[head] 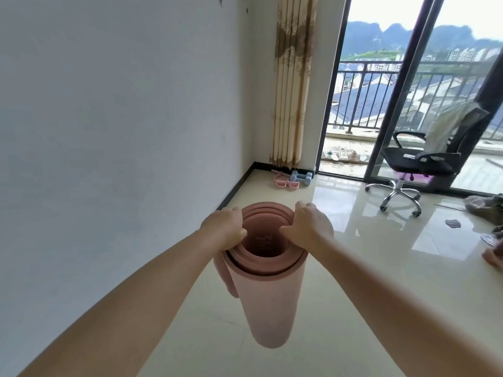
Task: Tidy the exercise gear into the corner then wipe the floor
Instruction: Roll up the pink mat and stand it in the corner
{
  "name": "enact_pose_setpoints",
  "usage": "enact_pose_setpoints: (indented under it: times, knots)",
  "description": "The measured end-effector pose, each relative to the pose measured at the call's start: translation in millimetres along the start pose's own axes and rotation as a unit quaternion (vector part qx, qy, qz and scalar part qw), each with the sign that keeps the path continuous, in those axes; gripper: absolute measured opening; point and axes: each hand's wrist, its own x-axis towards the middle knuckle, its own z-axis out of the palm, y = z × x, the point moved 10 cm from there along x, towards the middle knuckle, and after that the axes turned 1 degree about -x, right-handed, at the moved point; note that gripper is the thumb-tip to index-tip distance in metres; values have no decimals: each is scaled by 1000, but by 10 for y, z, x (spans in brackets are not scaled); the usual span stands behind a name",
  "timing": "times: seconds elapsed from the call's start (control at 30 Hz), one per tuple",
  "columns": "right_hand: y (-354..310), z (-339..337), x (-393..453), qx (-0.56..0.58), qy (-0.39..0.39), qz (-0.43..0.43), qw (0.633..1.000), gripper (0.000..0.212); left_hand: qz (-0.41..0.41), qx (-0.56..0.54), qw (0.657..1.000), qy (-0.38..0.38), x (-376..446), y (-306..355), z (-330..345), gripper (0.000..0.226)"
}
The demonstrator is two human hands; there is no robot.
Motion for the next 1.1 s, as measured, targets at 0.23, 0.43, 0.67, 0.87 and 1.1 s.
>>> enact_pose_setpoints:
  times: [0.23, 0.43, 0.67, 0.87, 1.1]
  knots:
    - [541, 256, 1712, -11, -33, 37, 999, 29, 6, -19, 999, -49, 1848, 165, 151, 35]
    - [922, 464, 3279, -22, -88, 84, 992, 24, 18, -32, 994, -101, 3463, 274, 127, 41]
    - [1219, 775, 4958, -11, -110, 92, 990, 26, 1, -20, 994, -111, 5153, 252, 127, 43]
    - [1471, 1128, 6729, 15, -129, 71, 989, 38, -56, -26, 992, -105, 6834, 143, 222, 43]
    - [1759, 1232, 8884, 34, -147, 49, 987, 55, -90, -24, 990, -108, 8886, 220, -27, 44]
